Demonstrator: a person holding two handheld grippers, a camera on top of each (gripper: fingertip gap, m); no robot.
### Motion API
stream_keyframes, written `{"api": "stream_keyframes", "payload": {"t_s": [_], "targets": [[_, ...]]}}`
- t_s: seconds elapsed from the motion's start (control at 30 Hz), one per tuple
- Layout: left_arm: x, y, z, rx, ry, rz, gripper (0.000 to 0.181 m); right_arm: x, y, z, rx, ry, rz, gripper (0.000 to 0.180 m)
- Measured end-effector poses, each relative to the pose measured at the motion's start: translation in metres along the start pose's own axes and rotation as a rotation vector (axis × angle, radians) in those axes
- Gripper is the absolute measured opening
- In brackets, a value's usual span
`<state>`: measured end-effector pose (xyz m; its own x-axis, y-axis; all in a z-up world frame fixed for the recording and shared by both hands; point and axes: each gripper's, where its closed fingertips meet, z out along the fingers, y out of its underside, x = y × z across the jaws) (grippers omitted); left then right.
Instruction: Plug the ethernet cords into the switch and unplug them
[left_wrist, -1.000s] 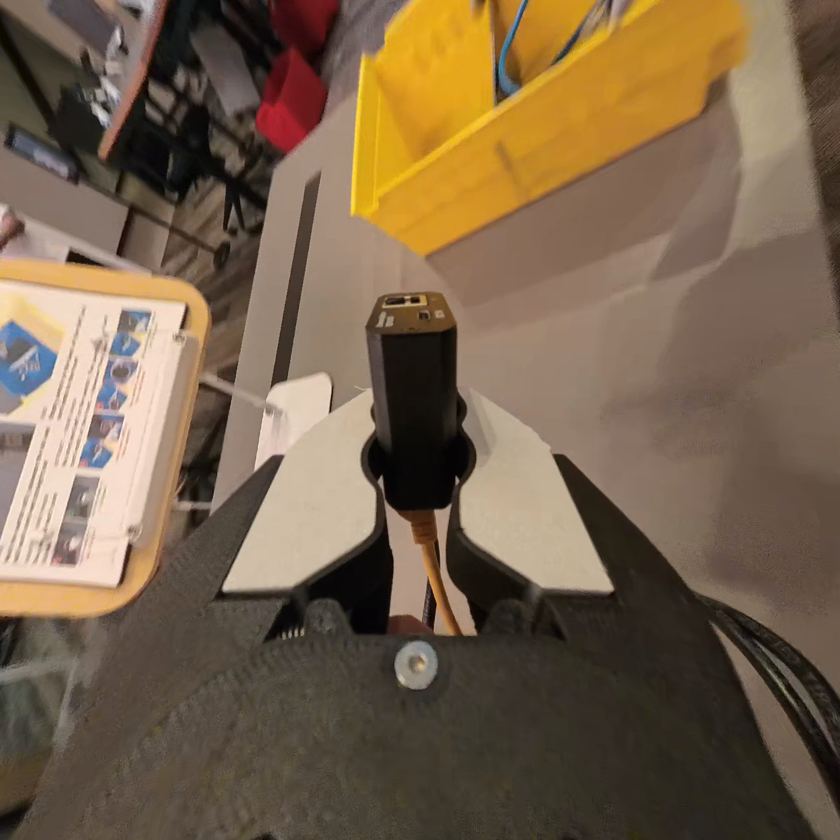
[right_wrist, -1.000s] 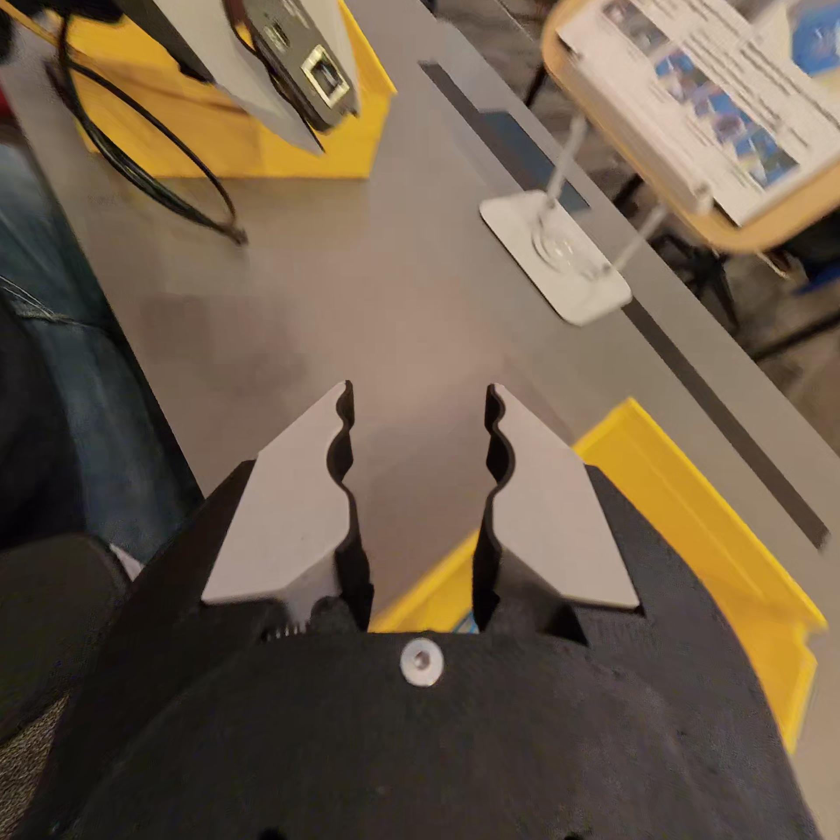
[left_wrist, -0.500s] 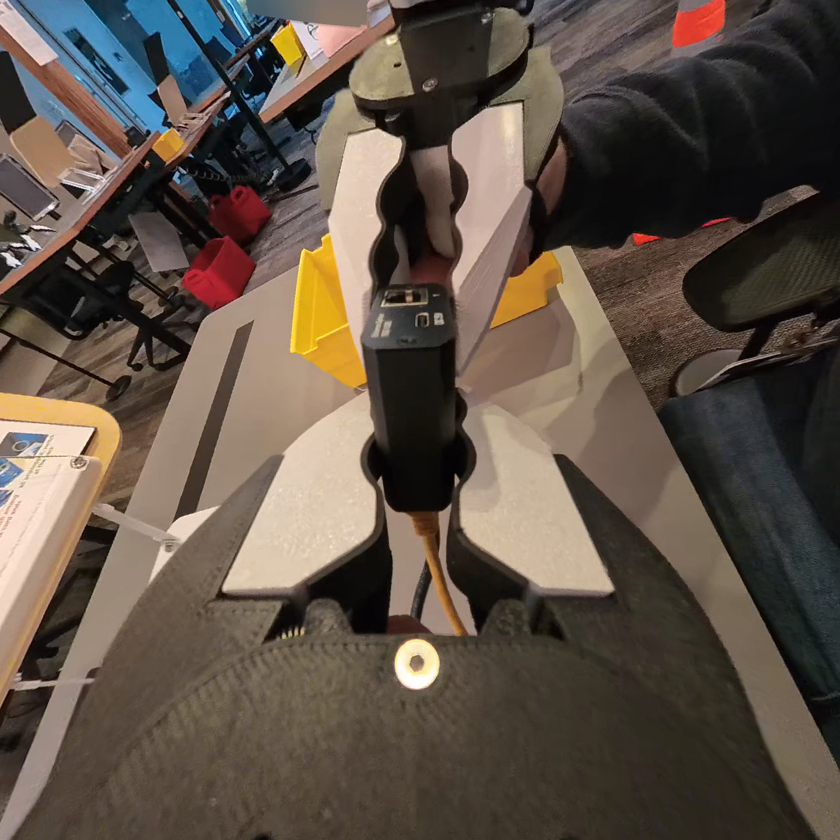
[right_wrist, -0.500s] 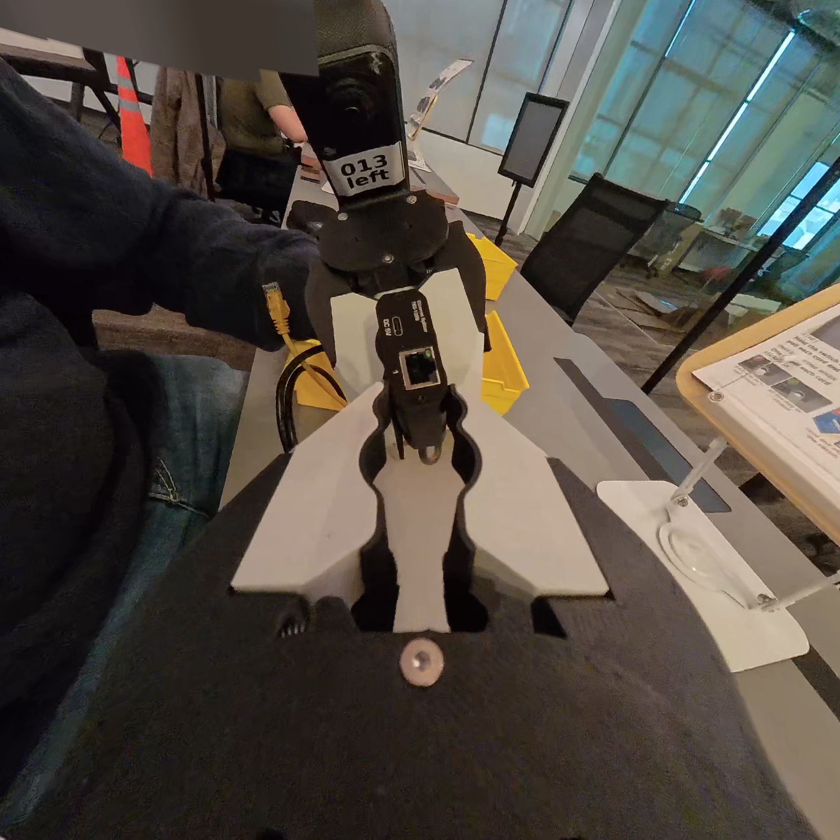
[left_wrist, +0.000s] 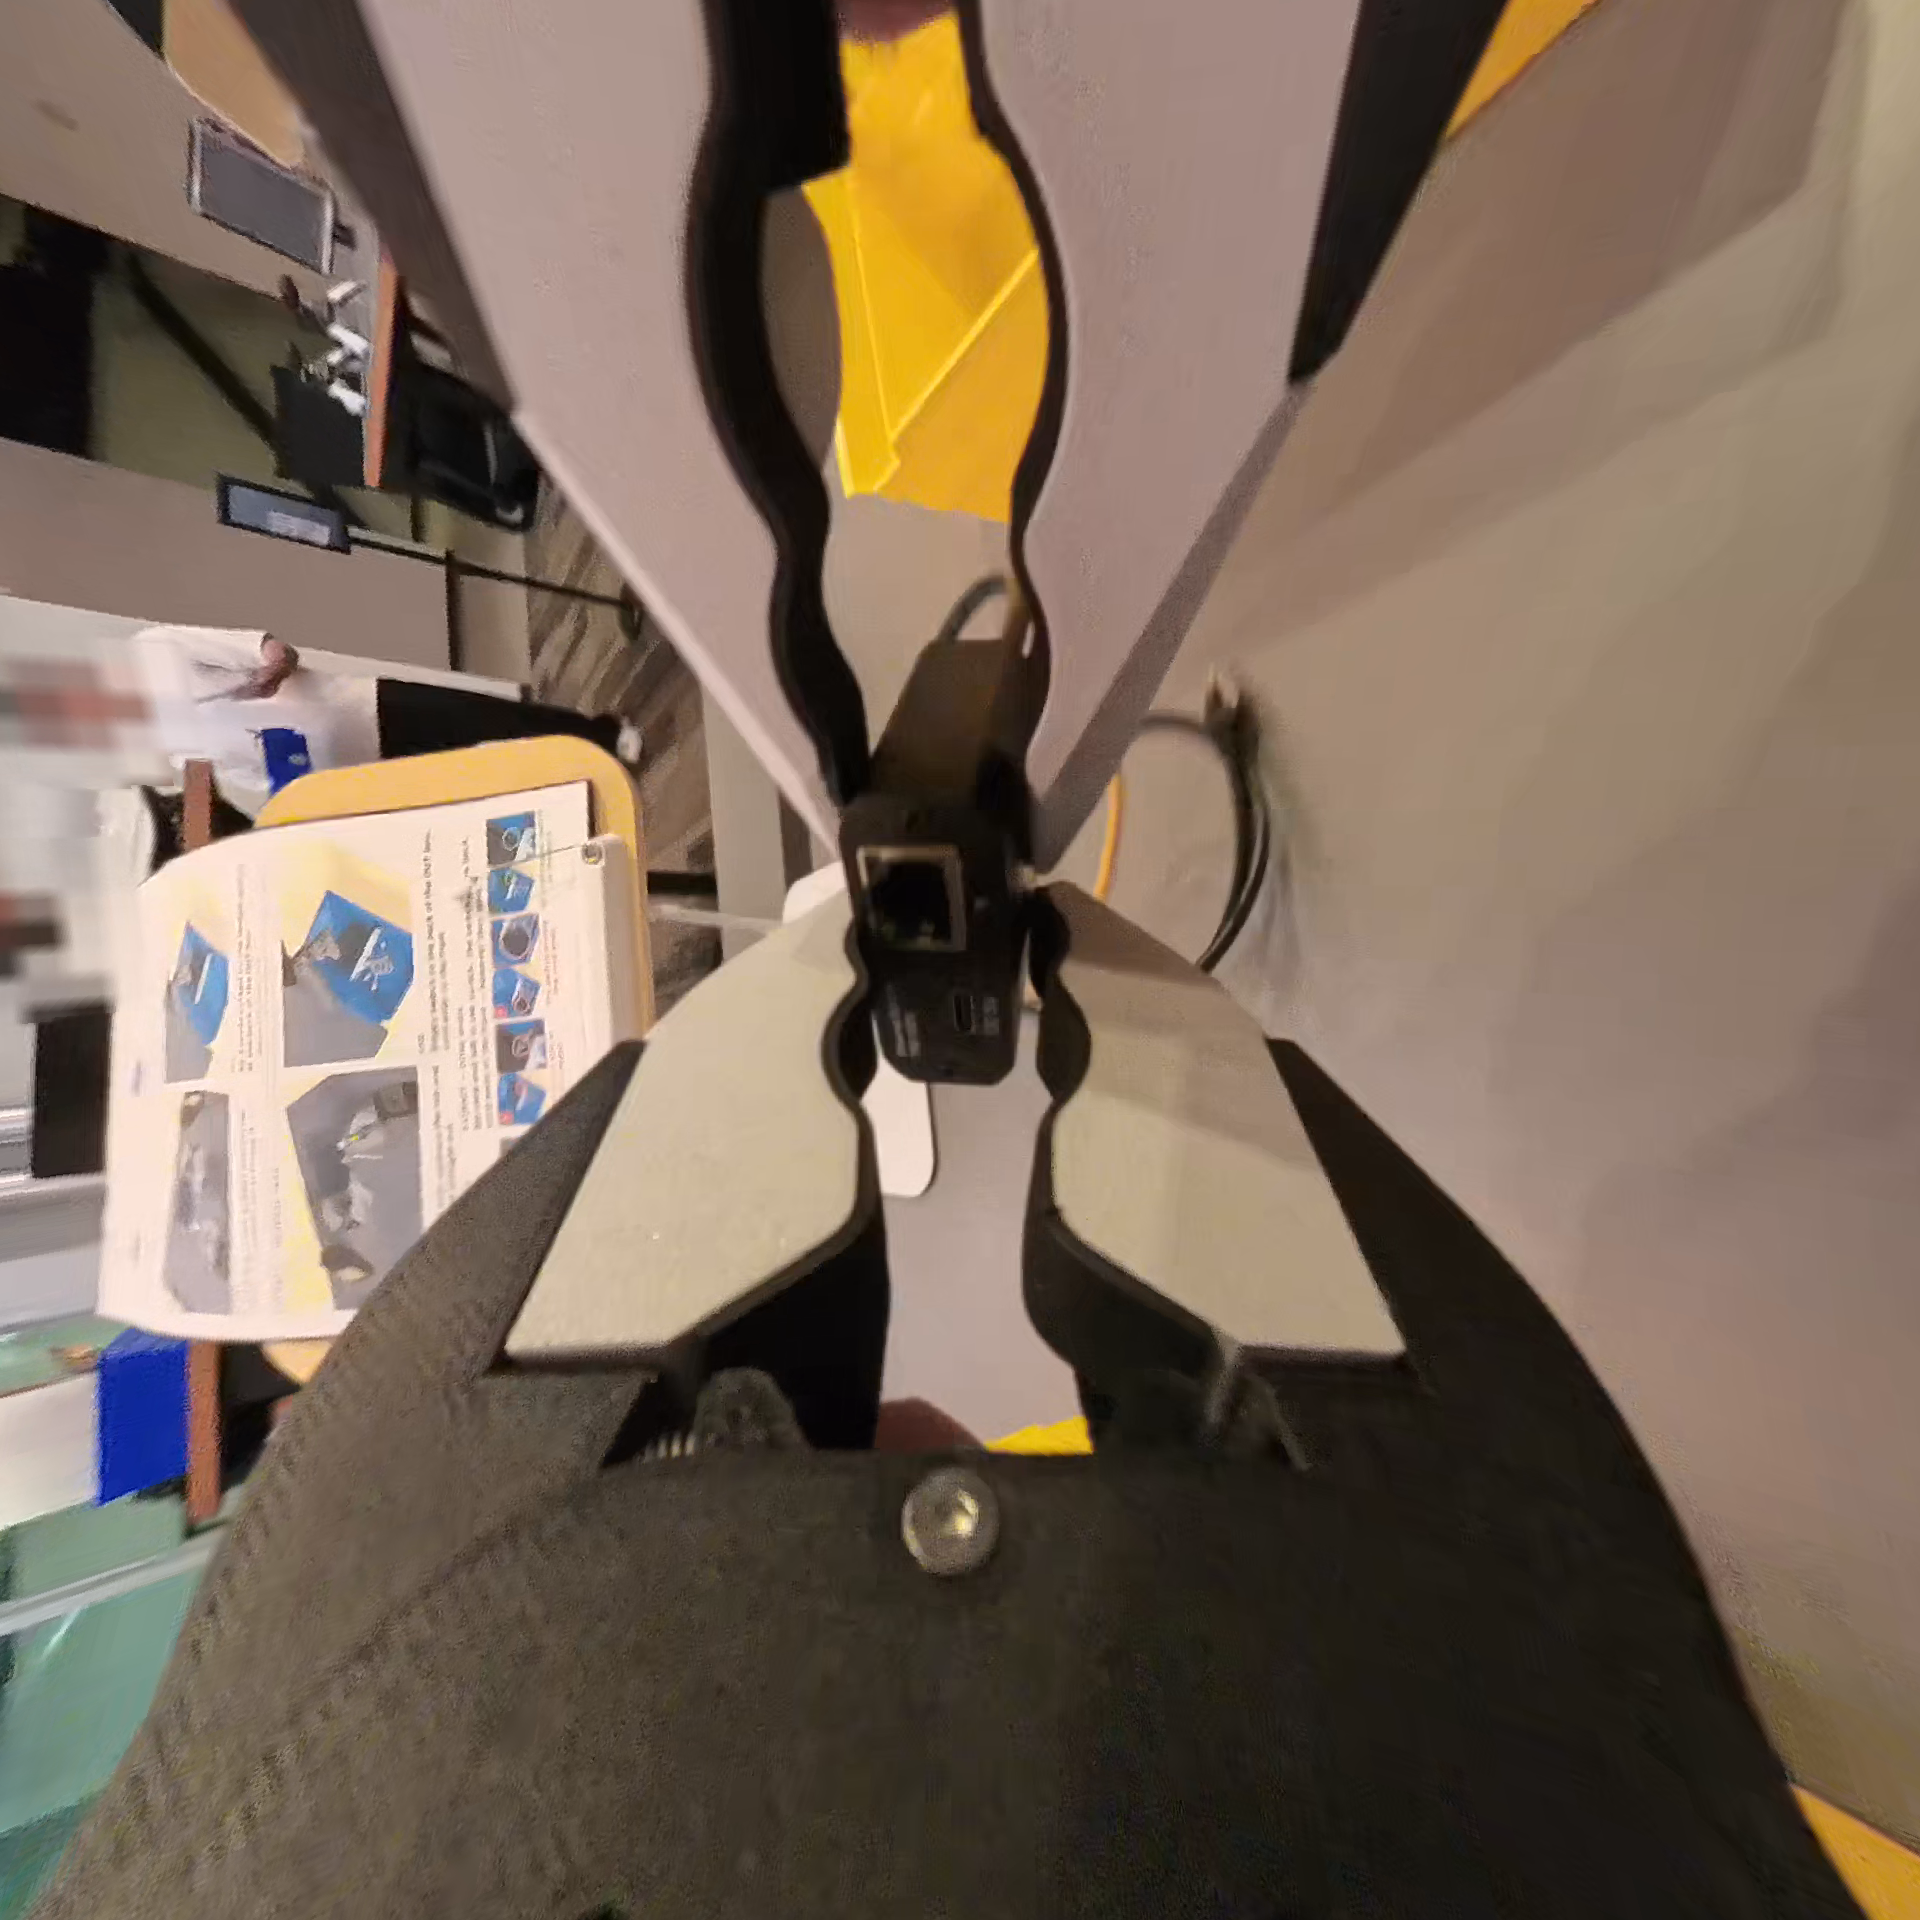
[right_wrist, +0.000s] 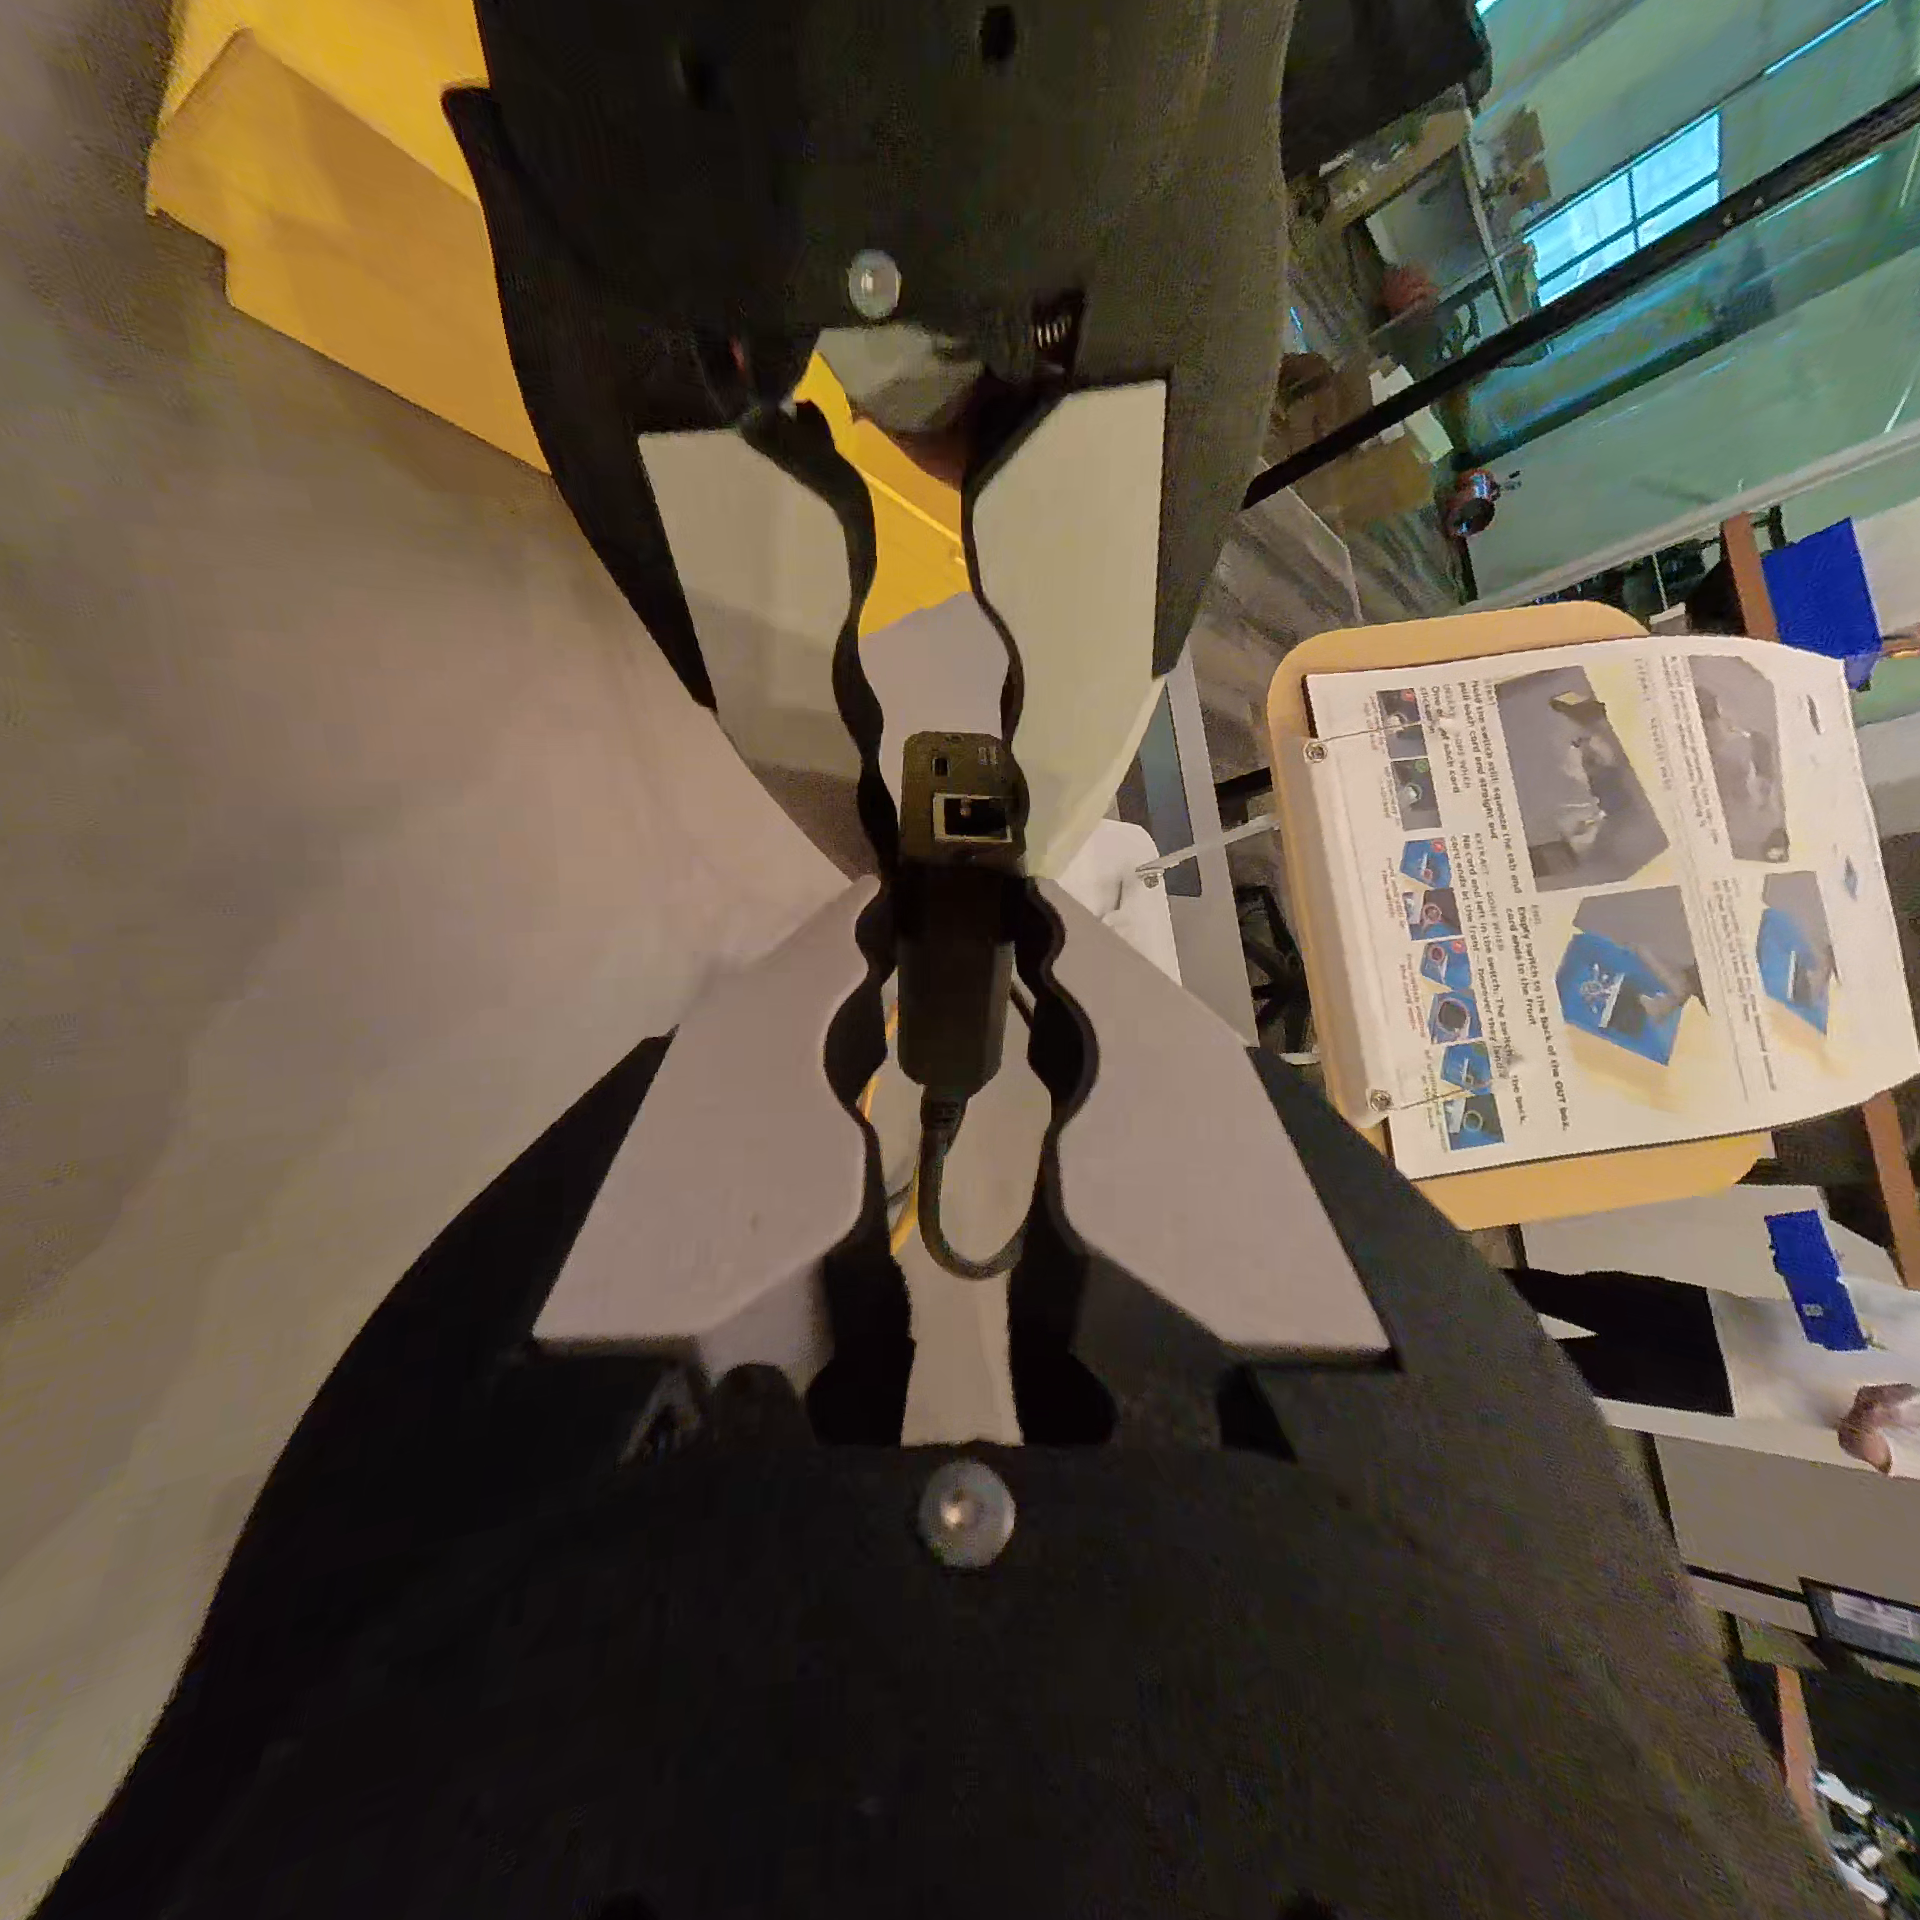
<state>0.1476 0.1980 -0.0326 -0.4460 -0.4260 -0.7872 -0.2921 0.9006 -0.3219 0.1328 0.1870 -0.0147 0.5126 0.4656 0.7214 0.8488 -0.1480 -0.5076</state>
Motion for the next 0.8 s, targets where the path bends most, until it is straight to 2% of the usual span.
{"api": "stream_keyframes", "payload": {"t_s": [0.03, 0.13, 0.3, 0.37, 0.4, 0.53, 0.57, 0.7, 0.8], "targets": [[0.0, 0.0, 0.001, -0.012, -0.016, 0.006, 0.026, 0.0, 0.0, 0.001, -0.007, 0.006, -0.01, 0.021], [-0.002, -0.003, -0.004, 0.053, -0.029, -0.033, 0.025, 0.001, -0.003, -0.005, 0.045, 0.009, 0.043, 0.022], [-0.004, -0.013, -0.019, 0.18, -0.06, -0.072, 0.025, 0.007, 0.018, -0.009, 0.093, 0.004, 0.124, 0.036], [-0.003, -0.021, -0.024, 0.238, -0.061, -0.077, 0.025, 0.0, 0.019, -0.003, 0.11, -0.015, 0.103, 0.031], [-0.002, -0.022, -0.025, 0.25, -0.054, -0.081, 0.025, -0.001, 0.018, -0.001, 0.112, 0.004, 0.065, 0.023], [-0.001, -0.017, -0.026, 0.269, -0.01, -0.155, 0.025, -0.002, 0.015, -0.001, 0.092, 0.038, -0.02, 0.019], [-0.002, -0.015, -0.027, 0.27, 0.014, -0.199, 0.032, -0.002, 0.015, -0.001, 0.08, 0.059, -0.038, 0.019], [-0.012, -0.012, -0.035, 0.341, 0.155, -0.511, 0.097, 0.006, 0.021, 0.002, 0.011, 0.19, -0.12, 0.016], [-0.01, -0.016, -0.035, 0.415, 0.262, -0.718, 0.118, 0.005, 0.023, 0.005, -0.025, 0.245, -0.194, 0.012]]}}
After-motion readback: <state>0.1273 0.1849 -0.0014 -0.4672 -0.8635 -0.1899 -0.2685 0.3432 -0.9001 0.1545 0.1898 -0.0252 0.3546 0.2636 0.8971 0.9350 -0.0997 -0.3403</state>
